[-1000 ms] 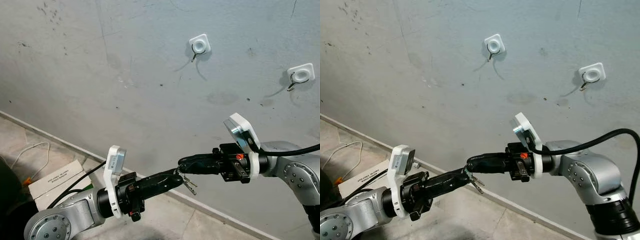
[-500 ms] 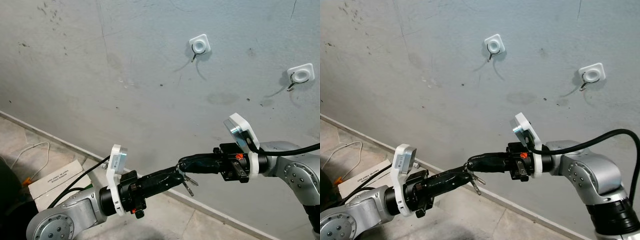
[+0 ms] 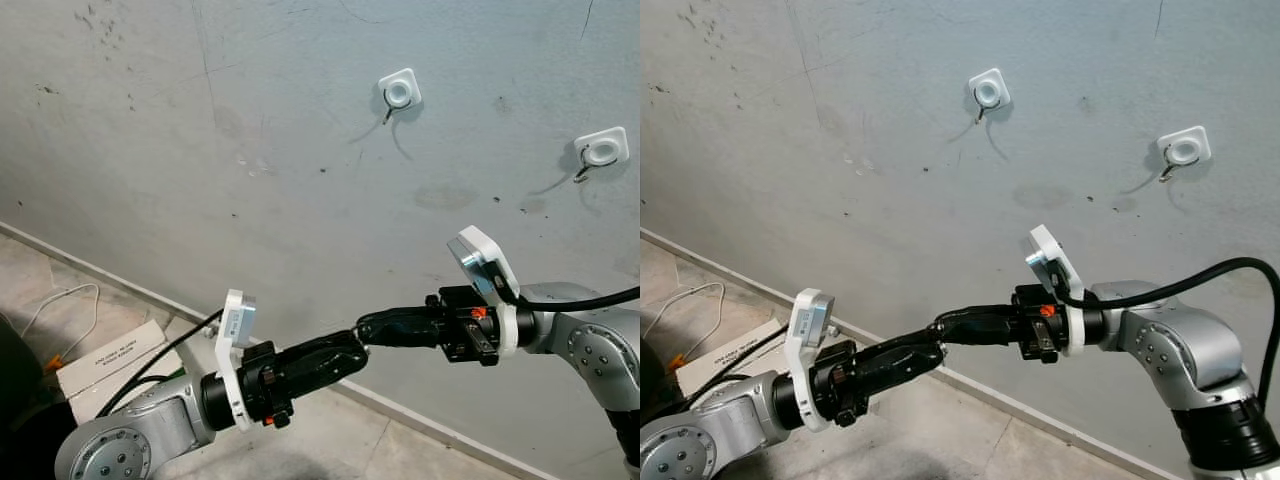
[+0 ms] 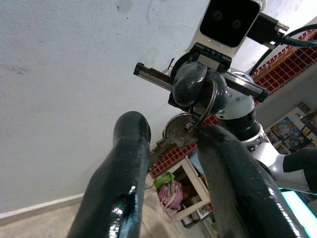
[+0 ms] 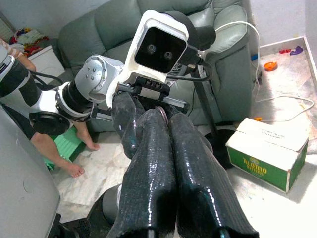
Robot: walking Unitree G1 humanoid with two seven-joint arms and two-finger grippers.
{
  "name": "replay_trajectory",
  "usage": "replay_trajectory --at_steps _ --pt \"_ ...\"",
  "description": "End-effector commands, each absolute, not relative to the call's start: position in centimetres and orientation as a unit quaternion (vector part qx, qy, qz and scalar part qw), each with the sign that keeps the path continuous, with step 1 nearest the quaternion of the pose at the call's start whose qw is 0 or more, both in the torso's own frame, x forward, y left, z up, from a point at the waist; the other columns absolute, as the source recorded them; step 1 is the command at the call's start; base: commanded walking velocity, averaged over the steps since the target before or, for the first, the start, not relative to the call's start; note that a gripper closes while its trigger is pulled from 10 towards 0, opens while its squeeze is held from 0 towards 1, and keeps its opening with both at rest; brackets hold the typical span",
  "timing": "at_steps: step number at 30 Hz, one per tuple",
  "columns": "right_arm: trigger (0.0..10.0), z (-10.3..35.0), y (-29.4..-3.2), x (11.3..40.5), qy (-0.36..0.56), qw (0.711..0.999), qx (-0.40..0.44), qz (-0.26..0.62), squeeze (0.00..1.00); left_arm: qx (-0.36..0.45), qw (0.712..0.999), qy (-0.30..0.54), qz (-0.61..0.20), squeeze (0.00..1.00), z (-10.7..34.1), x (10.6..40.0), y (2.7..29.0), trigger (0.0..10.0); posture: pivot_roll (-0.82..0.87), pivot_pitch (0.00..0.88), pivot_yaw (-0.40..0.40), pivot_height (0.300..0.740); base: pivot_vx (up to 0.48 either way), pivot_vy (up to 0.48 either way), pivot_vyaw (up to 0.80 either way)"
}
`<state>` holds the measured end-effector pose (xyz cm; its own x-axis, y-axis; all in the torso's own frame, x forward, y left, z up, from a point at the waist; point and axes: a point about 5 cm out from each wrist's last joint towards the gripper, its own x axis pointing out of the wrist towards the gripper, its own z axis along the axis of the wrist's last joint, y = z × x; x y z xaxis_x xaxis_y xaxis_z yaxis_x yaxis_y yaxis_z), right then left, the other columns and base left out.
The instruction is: Hang keys on a hook
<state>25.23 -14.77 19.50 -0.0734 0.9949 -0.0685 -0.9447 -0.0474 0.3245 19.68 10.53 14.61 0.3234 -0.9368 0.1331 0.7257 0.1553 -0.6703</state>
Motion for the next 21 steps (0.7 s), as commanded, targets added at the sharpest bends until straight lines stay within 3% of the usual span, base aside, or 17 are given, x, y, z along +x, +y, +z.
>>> replay_trajectory --at_steps 1,5,7,9,21 --pt "0.0 20.0 -14.7 25.3 0.132 0.68 0.077 0.717 0.0 -0.323 0.759 0.157 -0.543 1.0 14.4 19.9 10.6 10.0 -0.02 0.086 -0.063 0.74 0.0 0.0 0.0" --pt "0.0 19.9 -14.8 25.9 0.117 0.714 0.071 0.686 0.0 -0.306 0.81 0.125 -0.483 1.0 14.3 20.9 10.9 10.0 -0.02 0.086 -0.061 0.74 0.0 0.0 0.0" --pt "0.0 19.9 -14.8 26.0 0.114 0.718 0.072 0.683 0.0 -0.303 0.816 0.121 -0.478 1.0 14.3 21.0 10.8 10.0 -0.02 0.086 -0.061 0.74 0.0 0.0 0.0" --pt "0.0 19.9 -14.9 26.3 0.104 0.74 0.068 0.661 0.0 -0.298 0.835 0.105 -0.45 1.0 14.3 21.2 10.9 10.0 -0.02 0.086 -0.061 0.74 0.0 0.0 0.0" --pt "0.0 18.8 -14.9 26.9 0.077 0.813 0.064 0.573 0.0 -0.285 0.845 0.109 -0.439 1.0 13.8 19.8 9.9 10.0 0.0 0.079 -0.031 0.74 0.0 0.0 0.0"
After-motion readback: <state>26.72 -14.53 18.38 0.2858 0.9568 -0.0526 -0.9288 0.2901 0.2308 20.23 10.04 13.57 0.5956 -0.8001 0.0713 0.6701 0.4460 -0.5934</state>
